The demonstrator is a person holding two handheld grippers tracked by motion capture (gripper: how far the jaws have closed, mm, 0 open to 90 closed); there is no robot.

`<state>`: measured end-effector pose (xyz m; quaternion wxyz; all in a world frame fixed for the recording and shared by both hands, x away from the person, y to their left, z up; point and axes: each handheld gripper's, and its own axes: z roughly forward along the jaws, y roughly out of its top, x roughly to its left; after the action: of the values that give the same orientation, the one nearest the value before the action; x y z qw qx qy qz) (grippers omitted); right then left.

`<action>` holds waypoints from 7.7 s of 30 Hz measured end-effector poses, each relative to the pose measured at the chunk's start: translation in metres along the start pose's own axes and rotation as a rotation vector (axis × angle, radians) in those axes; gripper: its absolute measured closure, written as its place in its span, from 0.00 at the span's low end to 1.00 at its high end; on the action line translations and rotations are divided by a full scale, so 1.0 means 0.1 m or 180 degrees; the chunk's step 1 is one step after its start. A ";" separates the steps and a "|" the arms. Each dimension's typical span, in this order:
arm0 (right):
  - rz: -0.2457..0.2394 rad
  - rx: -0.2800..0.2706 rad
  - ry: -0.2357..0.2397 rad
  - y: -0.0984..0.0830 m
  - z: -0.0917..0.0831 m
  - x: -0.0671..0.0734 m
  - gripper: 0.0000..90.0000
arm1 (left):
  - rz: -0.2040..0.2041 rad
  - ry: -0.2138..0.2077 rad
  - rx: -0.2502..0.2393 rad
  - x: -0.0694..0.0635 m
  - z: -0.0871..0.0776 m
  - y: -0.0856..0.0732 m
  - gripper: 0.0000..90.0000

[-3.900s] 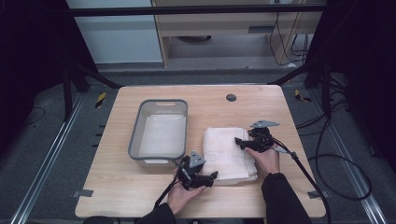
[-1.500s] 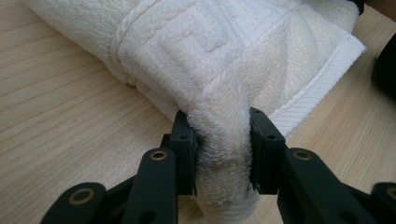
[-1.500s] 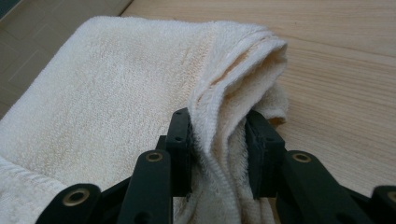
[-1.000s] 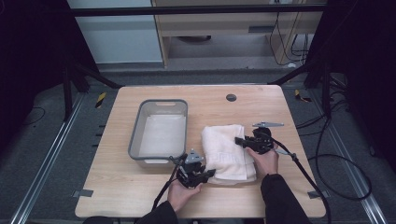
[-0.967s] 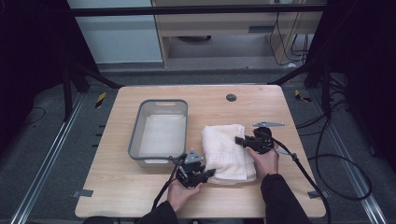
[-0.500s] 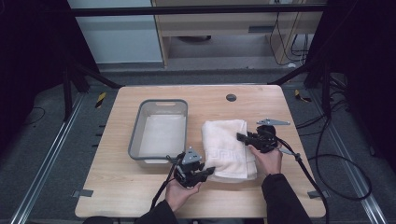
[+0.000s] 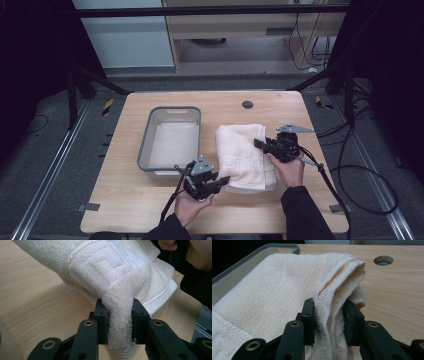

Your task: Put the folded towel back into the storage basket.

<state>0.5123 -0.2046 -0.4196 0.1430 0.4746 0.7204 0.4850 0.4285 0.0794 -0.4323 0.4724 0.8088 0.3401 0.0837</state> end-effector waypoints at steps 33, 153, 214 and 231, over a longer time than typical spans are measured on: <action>-0.0238 -0.0294 -0.0075 0.44 -0.16 0.35 0.74 | 0.0051 0.0059 -0.0339 0.06 -0.44 0.28 0.79; -0.0601 -0.0223 0.0000 1.29 1.23 1.72 0.74 | -0.0474 0.0931 -0.0467 1.33 -1.56 0.10 0.79; -0.0637 0.0311 -0.0225 0.75 1.97 1.59 0.72 | -0.0593 0.1156 0.0246 1.68 -1.12 -0.21 0.78; -0.1017 0.0402 -0.0284 0.66 1.98 1.57 0.57 | -0.0609 0.1253 0.0276 1.70 -1.10 -0.21 0.64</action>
<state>0.6004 0.0410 -0.4208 0.2201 0.3832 0.8087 0.3883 0.4968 0.2708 -0.4222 0.3675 0.7604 0.5043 0.1800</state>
